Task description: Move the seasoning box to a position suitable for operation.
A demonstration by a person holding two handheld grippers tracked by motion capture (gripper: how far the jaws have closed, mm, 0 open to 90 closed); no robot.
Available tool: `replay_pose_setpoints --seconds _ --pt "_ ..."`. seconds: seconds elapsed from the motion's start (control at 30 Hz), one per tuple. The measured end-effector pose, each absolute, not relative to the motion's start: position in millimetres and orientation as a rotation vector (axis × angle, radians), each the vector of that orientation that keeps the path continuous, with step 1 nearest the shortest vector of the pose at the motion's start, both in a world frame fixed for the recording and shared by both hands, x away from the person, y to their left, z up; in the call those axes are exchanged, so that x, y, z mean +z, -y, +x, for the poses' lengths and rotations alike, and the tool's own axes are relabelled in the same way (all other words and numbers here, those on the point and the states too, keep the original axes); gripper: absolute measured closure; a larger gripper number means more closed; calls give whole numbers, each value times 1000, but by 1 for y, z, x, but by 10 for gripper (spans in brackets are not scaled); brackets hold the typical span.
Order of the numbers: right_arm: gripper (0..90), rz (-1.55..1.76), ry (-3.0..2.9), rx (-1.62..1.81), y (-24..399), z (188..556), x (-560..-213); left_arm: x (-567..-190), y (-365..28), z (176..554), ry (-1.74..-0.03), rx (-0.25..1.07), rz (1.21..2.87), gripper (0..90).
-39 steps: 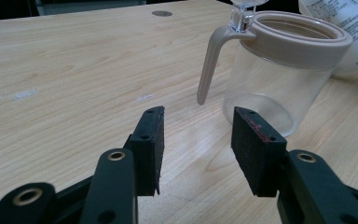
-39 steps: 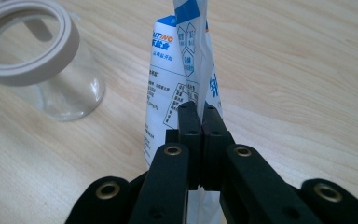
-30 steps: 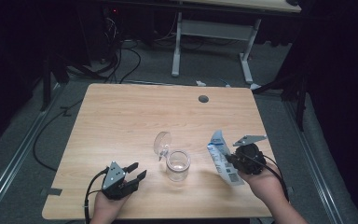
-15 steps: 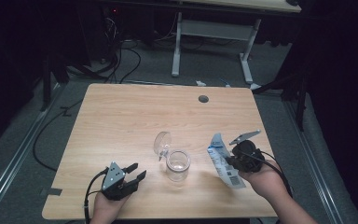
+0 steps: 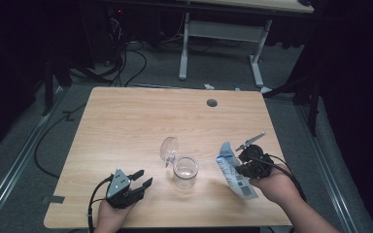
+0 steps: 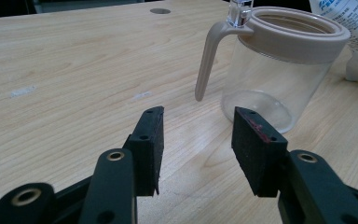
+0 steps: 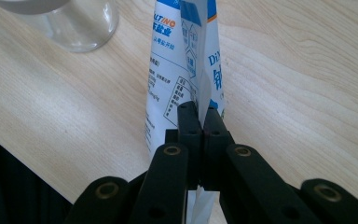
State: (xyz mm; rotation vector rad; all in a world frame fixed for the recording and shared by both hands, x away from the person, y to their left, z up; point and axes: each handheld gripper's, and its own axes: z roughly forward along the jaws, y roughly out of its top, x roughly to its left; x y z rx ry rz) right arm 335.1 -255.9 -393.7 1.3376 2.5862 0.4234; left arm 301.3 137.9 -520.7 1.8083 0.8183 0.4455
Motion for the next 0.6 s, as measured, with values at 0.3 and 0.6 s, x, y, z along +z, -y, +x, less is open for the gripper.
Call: replay_pose_setpoints --seconds 0.3,0.6 --pt "900 1363 -2624 361 255 340 -391 -522 -138 301 -819 447 1810 543" --pt "900 1367 -2649 325 252 343 -388 -521 -133 297 -781 551 1871 520"
